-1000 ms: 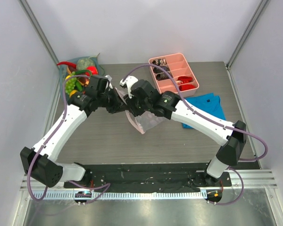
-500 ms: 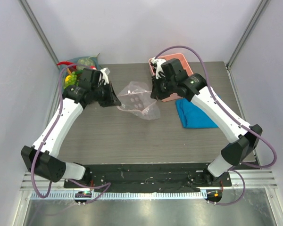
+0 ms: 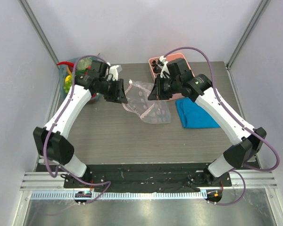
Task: Place the food in the zip-top bag and seal the zipper
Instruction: Open the zipper of the food storage bag.
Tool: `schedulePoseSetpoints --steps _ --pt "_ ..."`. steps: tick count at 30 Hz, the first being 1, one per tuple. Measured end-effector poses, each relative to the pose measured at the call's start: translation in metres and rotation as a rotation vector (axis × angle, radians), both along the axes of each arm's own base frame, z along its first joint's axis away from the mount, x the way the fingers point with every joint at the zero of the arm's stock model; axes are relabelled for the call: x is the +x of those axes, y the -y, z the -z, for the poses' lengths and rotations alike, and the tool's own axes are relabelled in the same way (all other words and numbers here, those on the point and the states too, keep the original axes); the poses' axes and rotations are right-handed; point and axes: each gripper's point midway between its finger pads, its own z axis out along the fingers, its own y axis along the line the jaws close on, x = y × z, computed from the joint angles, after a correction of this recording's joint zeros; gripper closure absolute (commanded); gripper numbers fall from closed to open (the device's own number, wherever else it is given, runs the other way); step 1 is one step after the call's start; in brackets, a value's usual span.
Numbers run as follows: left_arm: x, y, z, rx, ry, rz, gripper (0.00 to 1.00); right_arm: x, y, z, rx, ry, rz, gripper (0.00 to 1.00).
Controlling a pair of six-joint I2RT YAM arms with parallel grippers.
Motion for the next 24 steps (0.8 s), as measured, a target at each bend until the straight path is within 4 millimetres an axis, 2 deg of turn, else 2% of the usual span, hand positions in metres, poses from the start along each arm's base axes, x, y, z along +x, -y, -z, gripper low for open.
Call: schedulePoseSetpoints --steps 2,3,4,6,8,11,13,16,18,21,24 --pt "0.002 -0.01 -0.004 -0.019 0.034 -0.038 0.3 0.005 0.003 0.003 0.022 -0.036 0.044 0.99" --pt "0.002 -0.018 -0.006 -0.028 0.052 -0.069 0.24 0.007 0.006 0.004 0.032 -0.055 0.066 0.99" --pt "0.003 -0.034 -0.008 -0.036 0.075 -0.13 0.21 0.01 0.008 0.006 0.041 -0.07 0.086 0.99" --pt "0.006 -0.064 -0.016 -0.041 0.151 -0.243 0.18 0.017 0.014 0.009 0.062 -0.108 0.13 0.99" --pt "0.006 -0.084 -0.033 -0.063 0.249 -0.329 0.17 0.023 0.014 0.011 0.094 -0.142 0.154 0.99" --pt "0.012 -0.099 -0.054 -0.048 0.406 -0.392 0.16 0.024 0.007 0.011 0.125 -0.169 0.153 0.99" --pt "0.024 -0.108 -0.062 -0.031 0.475 -0.435 0.16 0.025 0.003 0.007 0.151 -0.17 0.149 0.99" --pt "0.044 -0.118 -0.06 -0.018 0.505 -0.465 0.16 0.027 -0.004 0.001 0.179 -0.154 0.138 0.99" --pt "0.053 -0.119 -0.053 -0.028 0.493 -0.457 0.22 0.028 -0.006 -0.002 0.19 -0.142 0.135 0.99" --pt "0.055 -0.106 -0.05 -0.142 0.423 -0.355 0.2 0.031 -0.005 -0.001 0.184 -0.132 0.15 0.99" --pt "0.051 -0.084 -0.064 -0.26 0.389 -0.271 0.19 0.035 0.002 0.002 0.166 -0.134 0.18 0.99"
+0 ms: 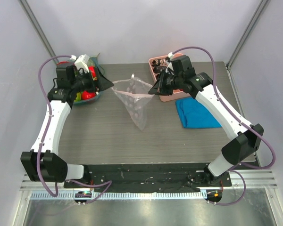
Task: Place the food in the zip-top bag and seal the zipper
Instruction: Open the zipper of the food storage bag, then pick up the fake food from the bin.
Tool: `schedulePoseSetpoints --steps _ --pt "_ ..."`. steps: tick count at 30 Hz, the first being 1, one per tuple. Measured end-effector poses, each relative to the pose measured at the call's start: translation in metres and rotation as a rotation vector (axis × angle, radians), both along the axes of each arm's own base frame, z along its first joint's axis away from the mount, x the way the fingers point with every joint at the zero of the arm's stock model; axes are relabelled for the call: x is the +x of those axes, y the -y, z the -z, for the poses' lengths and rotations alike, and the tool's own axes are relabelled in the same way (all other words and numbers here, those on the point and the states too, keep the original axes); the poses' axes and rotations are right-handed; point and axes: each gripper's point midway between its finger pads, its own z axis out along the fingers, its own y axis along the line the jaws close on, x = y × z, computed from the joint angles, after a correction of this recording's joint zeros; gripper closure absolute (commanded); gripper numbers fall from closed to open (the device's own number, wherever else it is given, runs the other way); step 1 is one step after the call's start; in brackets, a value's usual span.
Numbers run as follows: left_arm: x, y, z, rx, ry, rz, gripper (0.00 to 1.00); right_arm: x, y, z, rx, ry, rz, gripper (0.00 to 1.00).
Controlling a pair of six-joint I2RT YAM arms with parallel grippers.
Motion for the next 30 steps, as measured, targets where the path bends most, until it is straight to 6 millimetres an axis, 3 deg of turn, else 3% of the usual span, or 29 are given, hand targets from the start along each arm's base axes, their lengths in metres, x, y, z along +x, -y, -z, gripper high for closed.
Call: schedulePoseSetpoints --steps 5,7,11,16,18,22,26,30 --pt "-0.036 0.05 -0.029 -0.094 0.029 0.179 0.12 0.01 0.013 0.008 -0.036 -0.013 0.055 0.99" --pt "-0.051 0.06 -0.043 -0.121 0.049 0.221 0.12 0.014 0.015 0.011 -0.049 -0.018 0.069 0.99" --pt "-0.057 0.043 -0.063 -0.154 0.081 0.168 0.13 0.022 0.019 0.02 -0.09 -0.026 0.102 0.99" --pt "-0.034 0.002 -0.067 -0.103 0.131 -0.03 0.21 0.027 0.026 0.026 -0.133 -0.031 0.14 0.99" --pt "-0.019 -0.017 -0.057 -0.017 0.163 -0.125 0.23 0.029 0.029 0.024 -0.146 -0.023 0.153 0.99" --pt "0.018 -0.062 -0.016 0.213 0.171 -0.295 0.33 0.032 0.036 0.01 -0.168 0.013 0.176 0.99" --pt "0.051 -0.096 0.04 0.398 0.109 -0.386 0.36 0.035 0.041 -0.007 -0.189 0.065 0.185 0.99" --pt "0.075 -0.119 0.101 0.545 0.013 -0.417 0.39 0.033 0.047 -0.012 -0.235 0.098 0.176 0.99"
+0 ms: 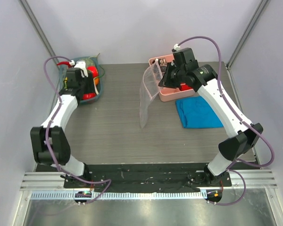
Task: Place the food in the zip-top bag and seal the zipper
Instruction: Pick up the fake food from the bin.
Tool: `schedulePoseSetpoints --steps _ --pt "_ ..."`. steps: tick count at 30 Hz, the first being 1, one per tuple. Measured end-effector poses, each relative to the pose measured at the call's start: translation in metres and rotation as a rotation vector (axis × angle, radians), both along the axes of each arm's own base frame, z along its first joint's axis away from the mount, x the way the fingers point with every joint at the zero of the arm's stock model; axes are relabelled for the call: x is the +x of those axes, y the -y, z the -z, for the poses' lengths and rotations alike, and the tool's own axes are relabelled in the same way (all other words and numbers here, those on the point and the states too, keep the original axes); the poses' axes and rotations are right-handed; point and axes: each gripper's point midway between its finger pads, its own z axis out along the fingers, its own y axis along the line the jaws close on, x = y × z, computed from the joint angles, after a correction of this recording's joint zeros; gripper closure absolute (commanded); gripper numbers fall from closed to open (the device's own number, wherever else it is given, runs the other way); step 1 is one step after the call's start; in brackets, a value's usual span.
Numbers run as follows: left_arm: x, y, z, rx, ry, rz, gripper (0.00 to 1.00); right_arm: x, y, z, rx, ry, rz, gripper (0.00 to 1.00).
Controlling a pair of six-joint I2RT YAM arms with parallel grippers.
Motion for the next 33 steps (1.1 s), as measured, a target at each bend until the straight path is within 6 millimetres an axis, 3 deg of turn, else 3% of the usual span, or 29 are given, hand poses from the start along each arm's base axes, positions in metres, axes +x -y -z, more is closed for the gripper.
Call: schedulePoseSetpoints --steps 8,19,26,33 --pt "0.045 -0.037 0.058 0.119 -0.068 -0.091 0.44 -0.002 0.009 0.007 -0.06 0.002 -0.004 0.99" --pt "0.1 -0.041 0.067 0.117 -0.012 -0.113 0.43 -0.003 0.013 0.012 -0.087 0.002 -0.002 0.99" --pt "0.117 -0.044 0.074 0.116 -0.011 -0.132 0.48 -0.003 0.014 0.012 -0.096 0.008 -0.01 0.99" --pt "0.118 -0.044 0.087 0.116 -0.03 -0.136 0.49 -0.003 0.014 0.012 -0.098 0.009 -0.012 0.99"
